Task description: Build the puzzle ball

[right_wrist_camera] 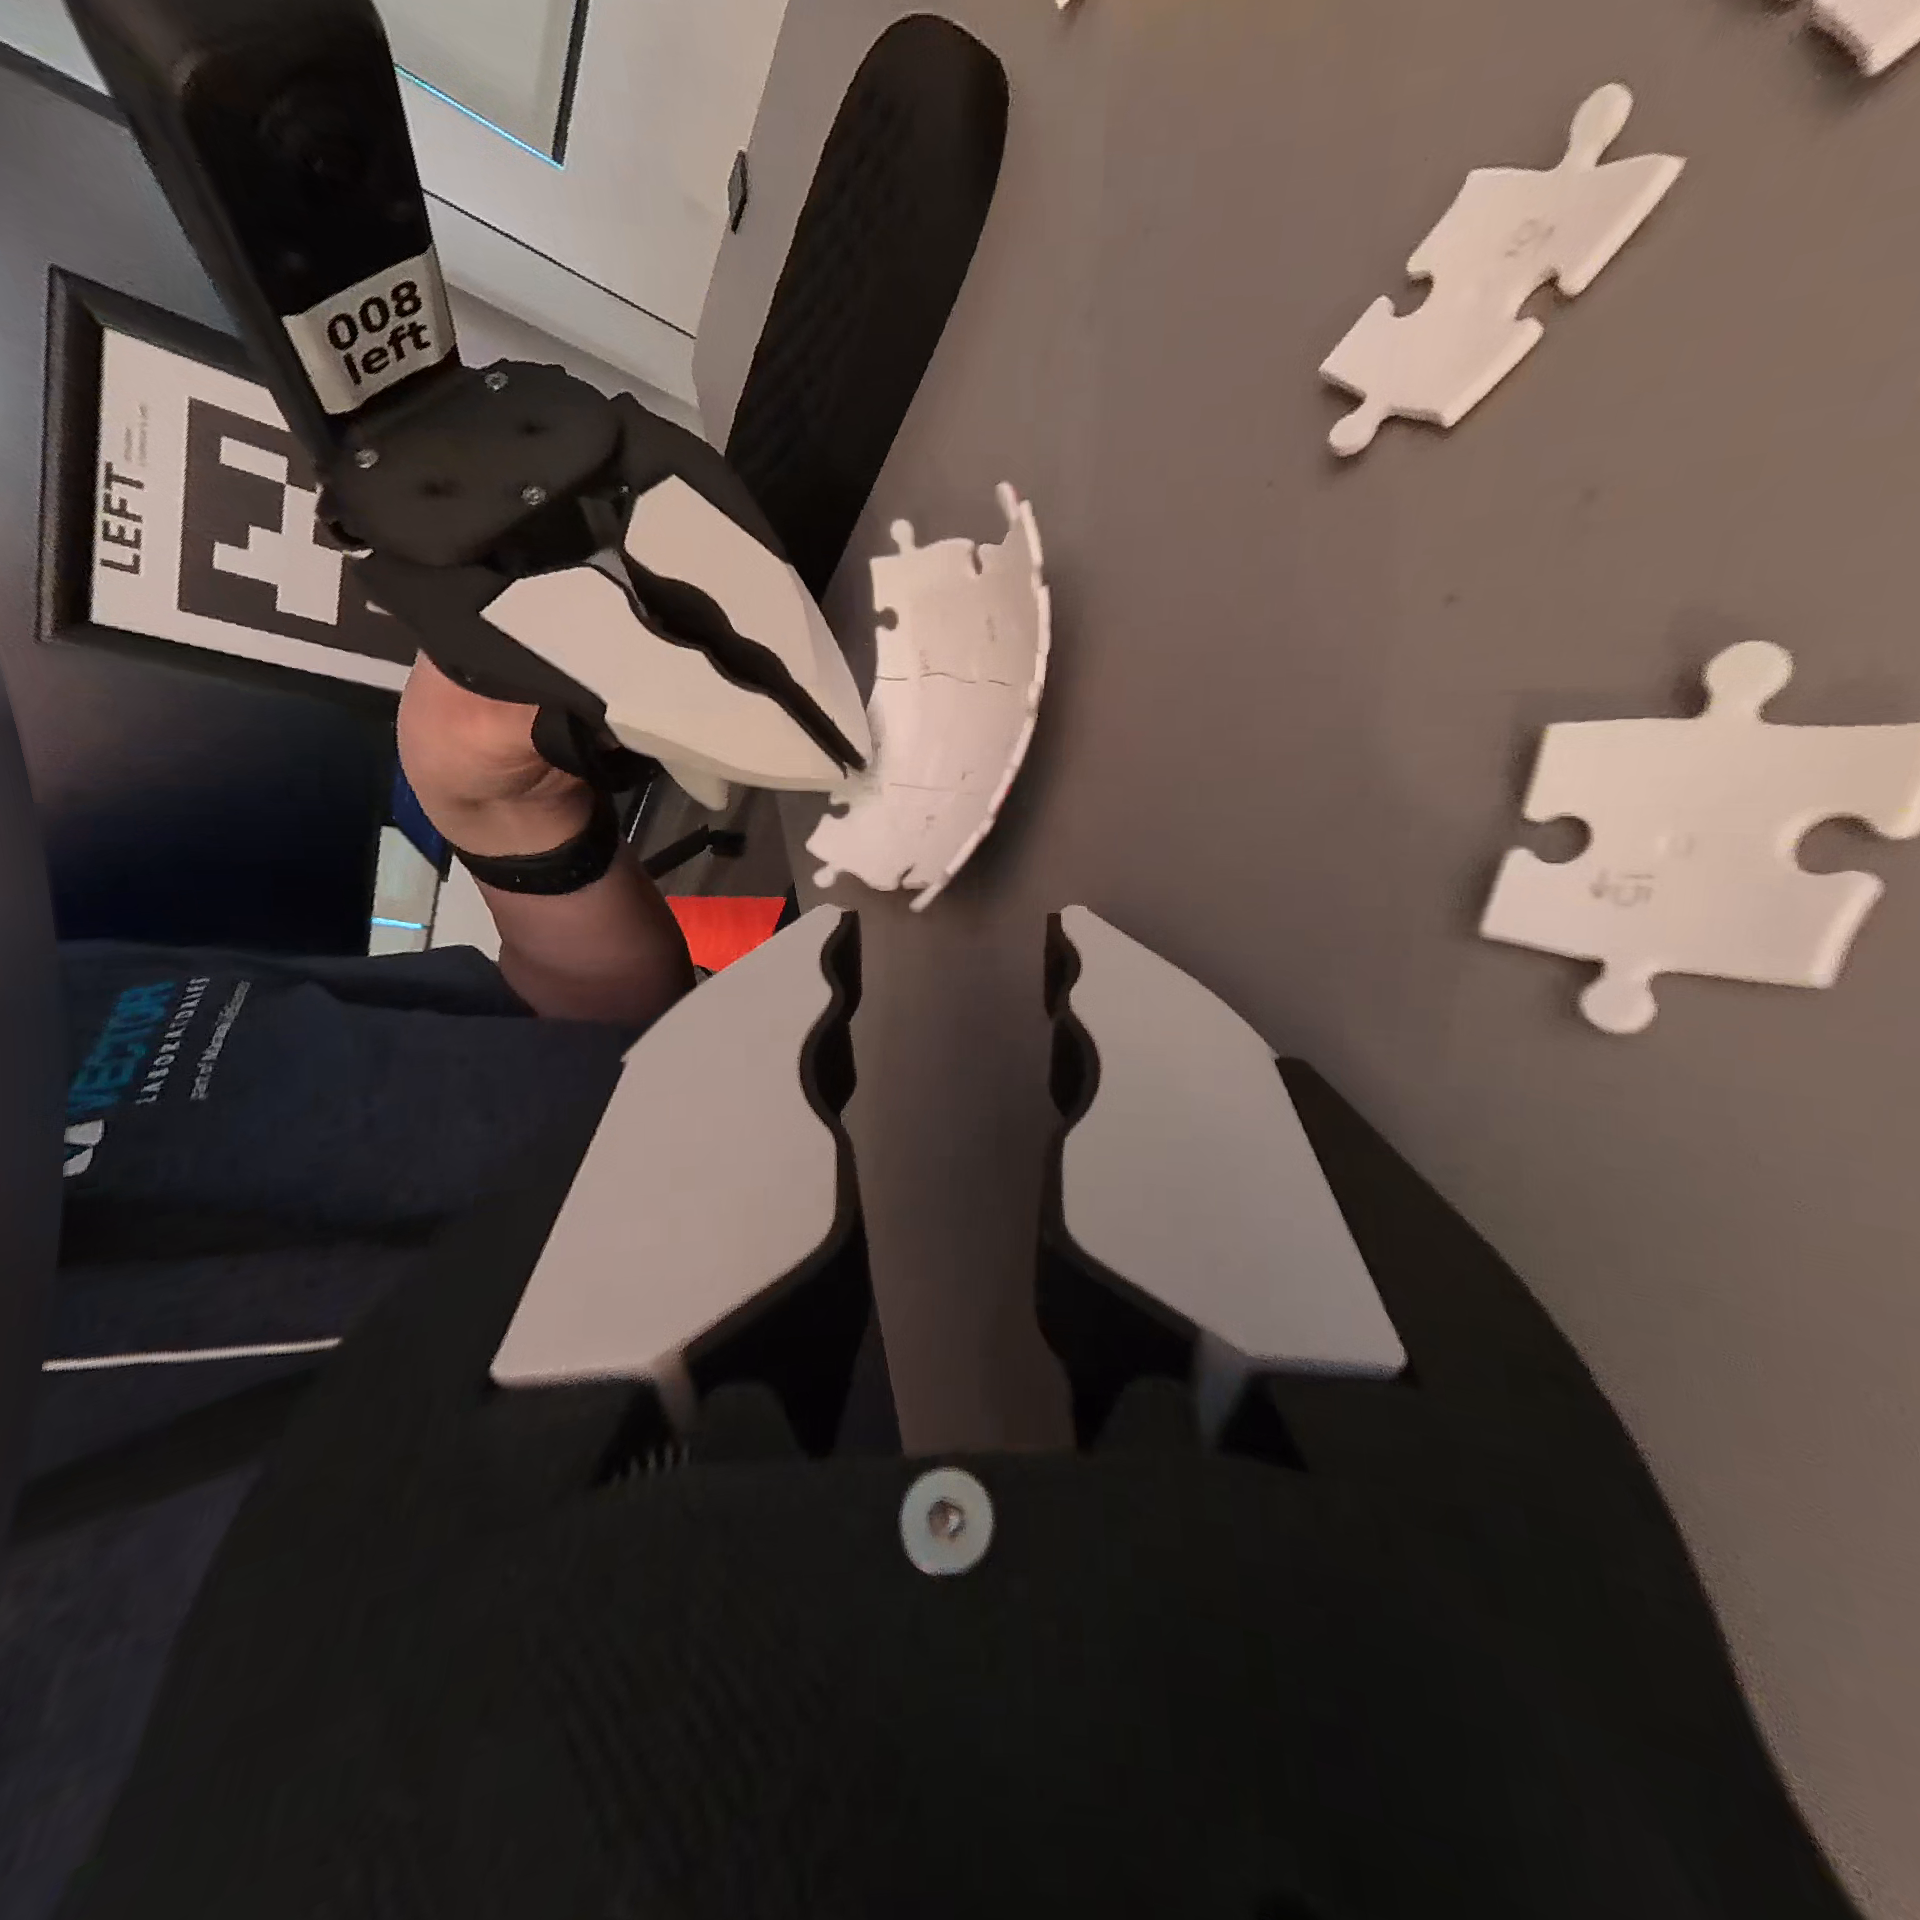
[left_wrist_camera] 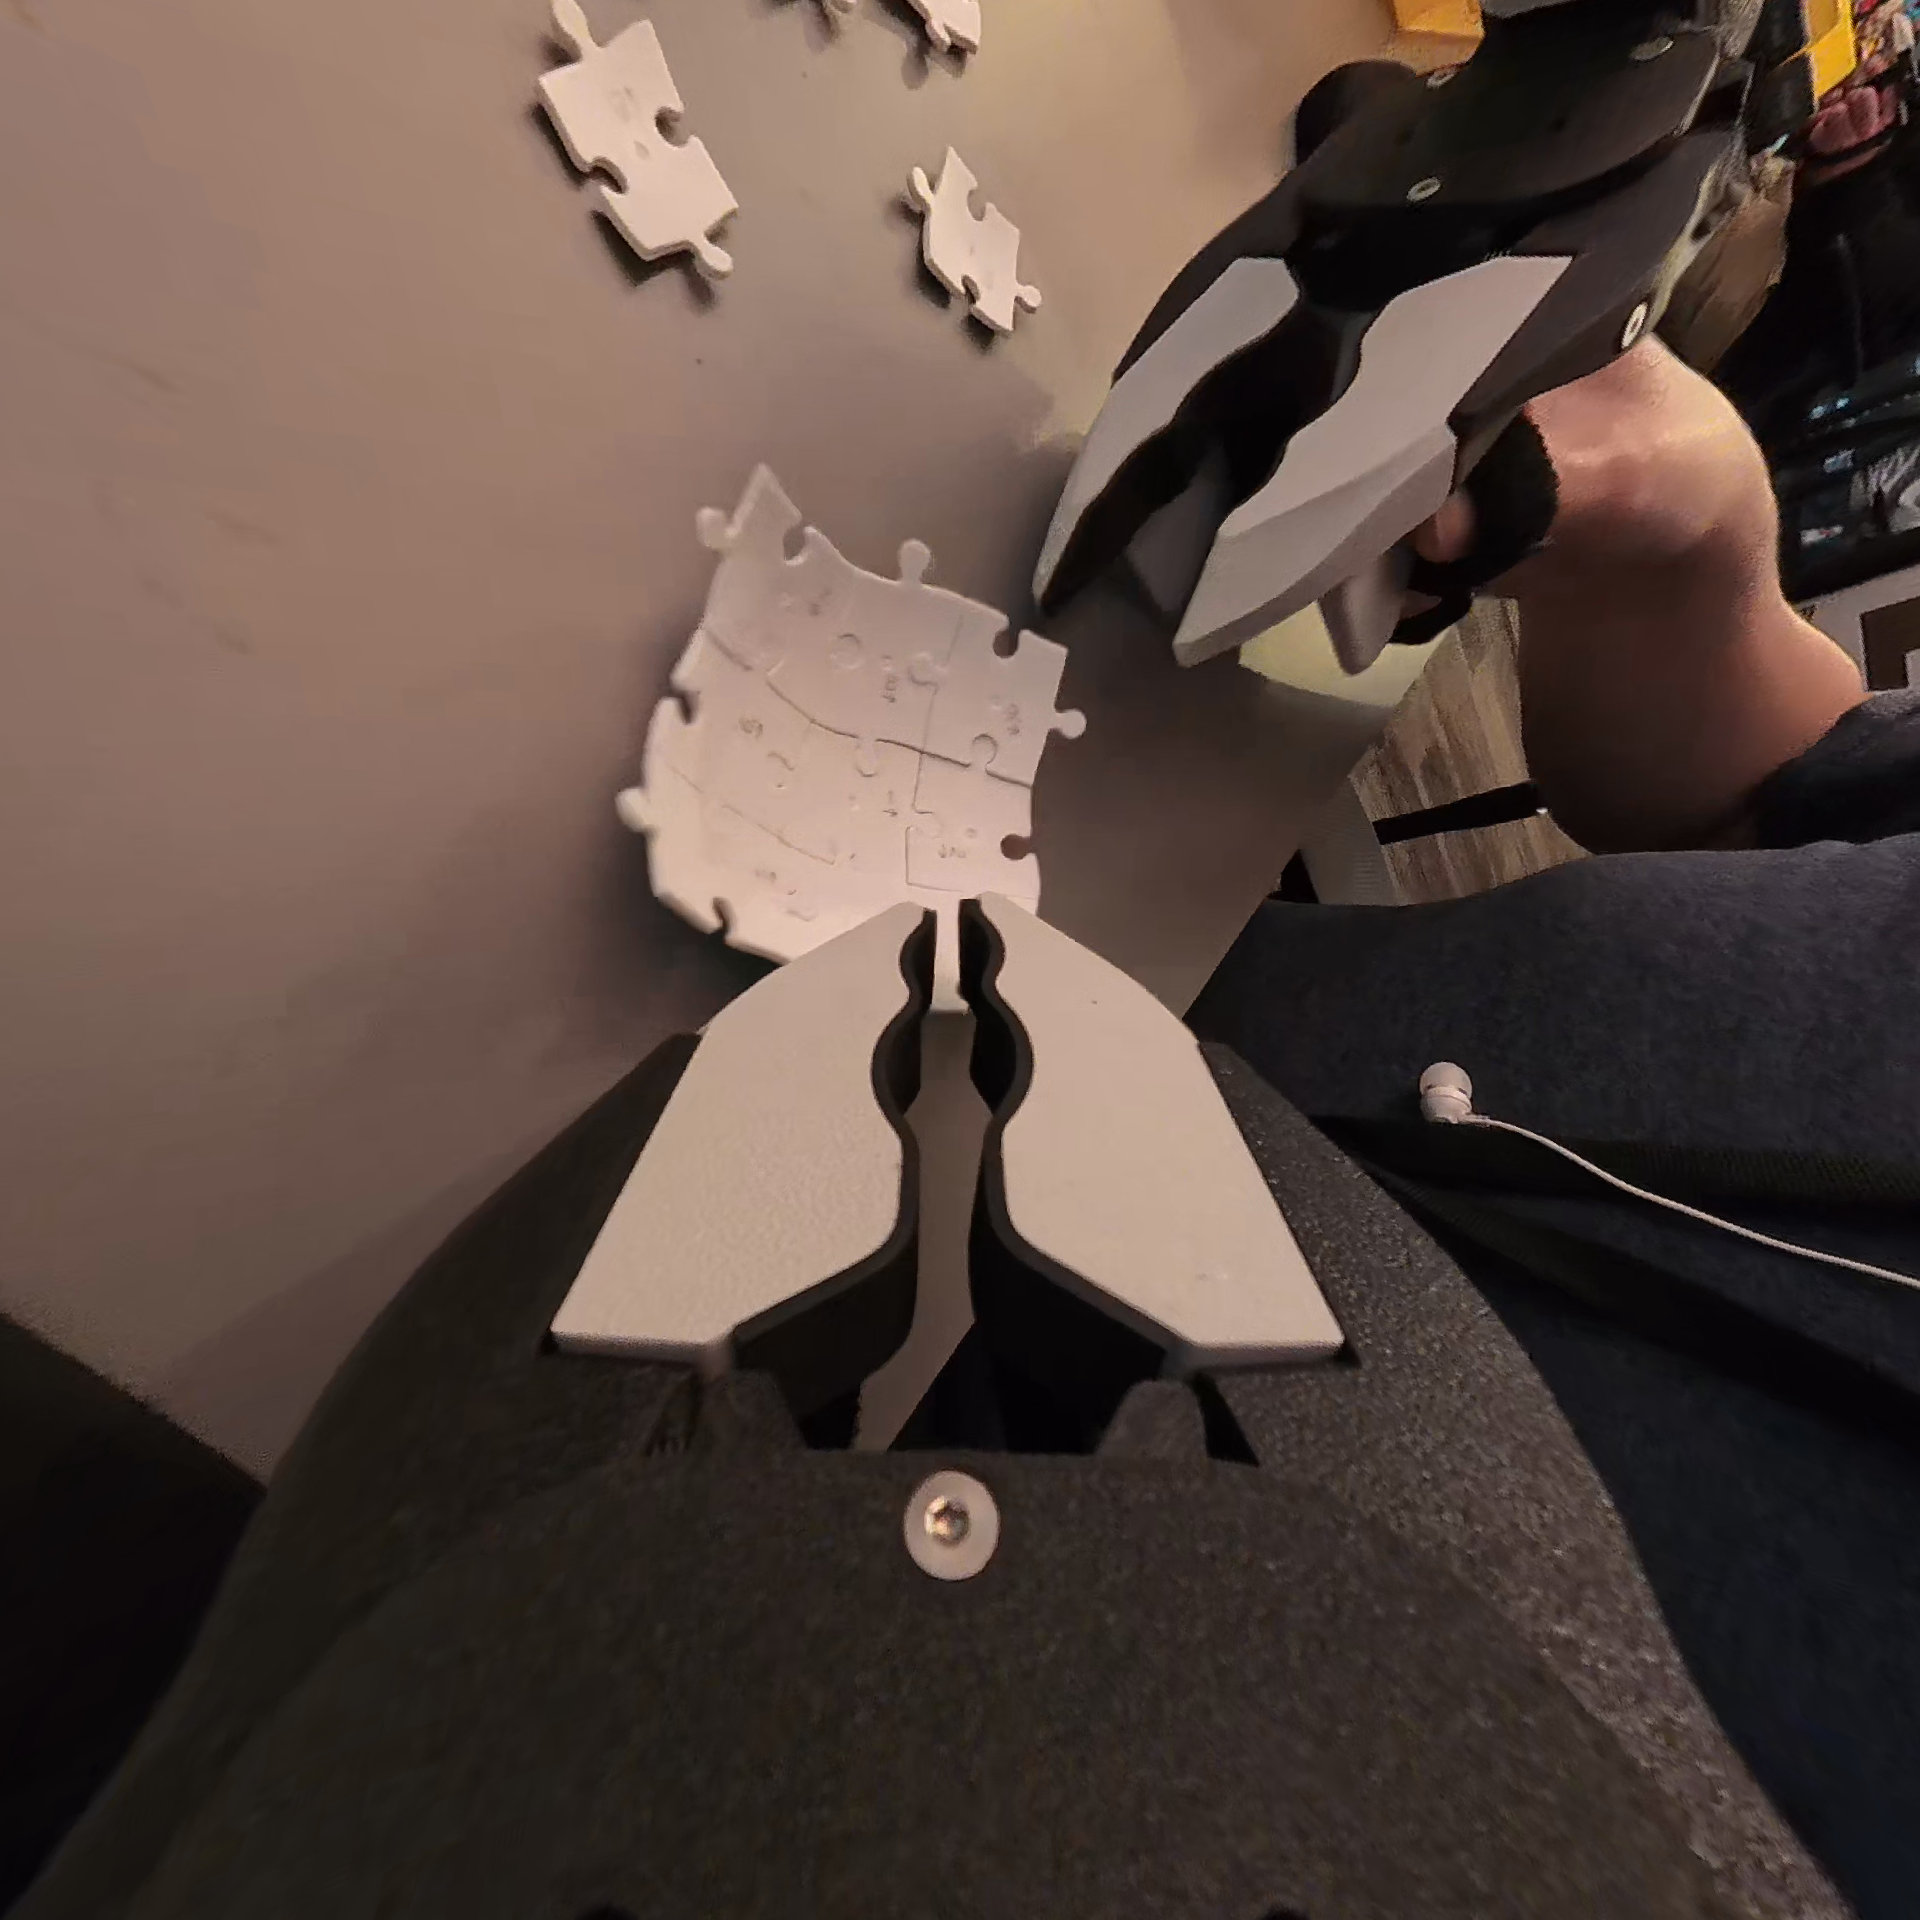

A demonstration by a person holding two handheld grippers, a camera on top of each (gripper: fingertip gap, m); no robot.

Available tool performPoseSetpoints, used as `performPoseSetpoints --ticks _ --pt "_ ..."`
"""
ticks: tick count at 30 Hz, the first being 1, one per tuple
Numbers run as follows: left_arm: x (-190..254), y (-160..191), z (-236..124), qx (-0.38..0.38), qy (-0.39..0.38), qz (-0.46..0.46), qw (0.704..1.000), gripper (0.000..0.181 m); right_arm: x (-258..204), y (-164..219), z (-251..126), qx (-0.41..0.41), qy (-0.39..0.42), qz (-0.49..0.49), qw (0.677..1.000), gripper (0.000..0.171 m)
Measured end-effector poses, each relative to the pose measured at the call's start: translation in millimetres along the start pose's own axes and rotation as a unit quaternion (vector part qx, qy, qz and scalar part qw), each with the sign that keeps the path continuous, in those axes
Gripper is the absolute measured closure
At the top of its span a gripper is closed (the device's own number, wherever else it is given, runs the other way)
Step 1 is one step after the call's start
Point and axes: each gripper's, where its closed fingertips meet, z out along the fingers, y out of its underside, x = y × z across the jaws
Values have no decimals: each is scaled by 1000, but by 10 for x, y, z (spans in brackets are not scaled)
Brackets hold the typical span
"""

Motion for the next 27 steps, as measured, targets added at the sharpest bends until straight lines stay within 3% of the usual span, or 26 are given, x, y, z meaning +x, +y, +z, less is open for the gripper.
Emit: performPoseSetpoints --ticks 15,27 --pt "169 36 230 -5 56 10 998 181 17 -90 247 15 17 30 999 152" --pt "185 16 239 1 59 28 998 181 65 -88 353 -31 36 28 998 166"
